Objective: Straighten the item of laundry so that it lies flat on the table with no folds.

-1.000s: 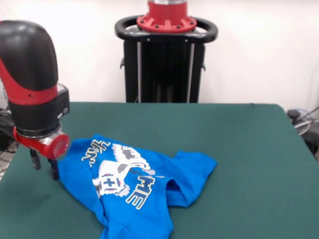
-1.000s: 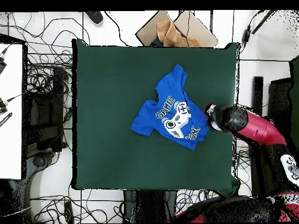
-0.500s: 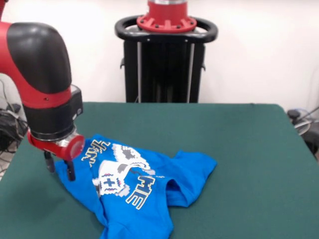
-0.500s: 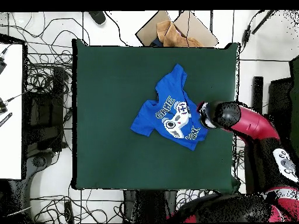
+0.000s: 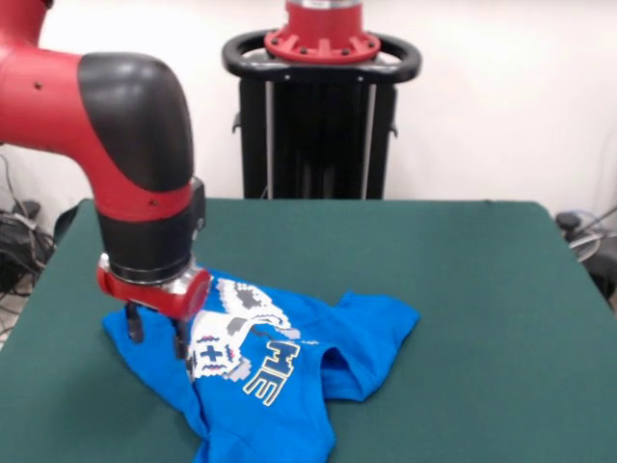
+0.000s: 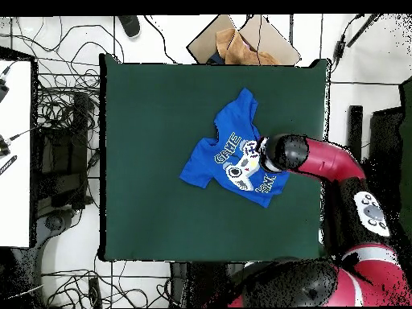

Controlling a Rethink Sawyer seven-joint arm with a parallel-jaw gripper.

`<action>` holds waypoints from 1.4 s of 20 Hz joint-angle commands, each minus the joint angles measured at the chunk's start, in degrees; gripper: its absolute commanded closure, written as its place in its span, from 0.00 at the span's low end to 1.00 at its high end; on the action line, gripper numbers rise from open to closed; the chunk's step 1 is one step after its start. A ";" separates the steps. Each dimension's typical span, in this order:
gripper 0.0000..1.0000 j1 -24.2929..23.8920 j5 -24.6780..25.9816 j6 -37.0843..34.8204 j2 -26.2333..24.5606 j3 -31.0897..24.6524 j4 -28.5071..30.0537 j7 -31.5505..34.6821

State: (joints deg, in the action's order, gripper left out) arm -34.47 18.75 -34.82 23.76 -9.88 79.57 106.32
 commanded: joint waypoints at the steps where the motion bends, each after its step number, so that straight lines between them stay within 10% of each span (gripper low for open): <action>1: 0.00 5.01 2.60 -0.29 -3.60 3.19 -1.36 6.11; 21: 0.00 15.74 -0.09 3.55 -12.98 17.19 -9.26 17.17; 28: 0.00 13.80 -1.44 3.58 -8.13 18.03 -6.23 12.44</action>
State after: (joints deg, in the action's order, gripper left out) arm -18.68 18.61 -34.31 16.31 5.23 72.46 106.42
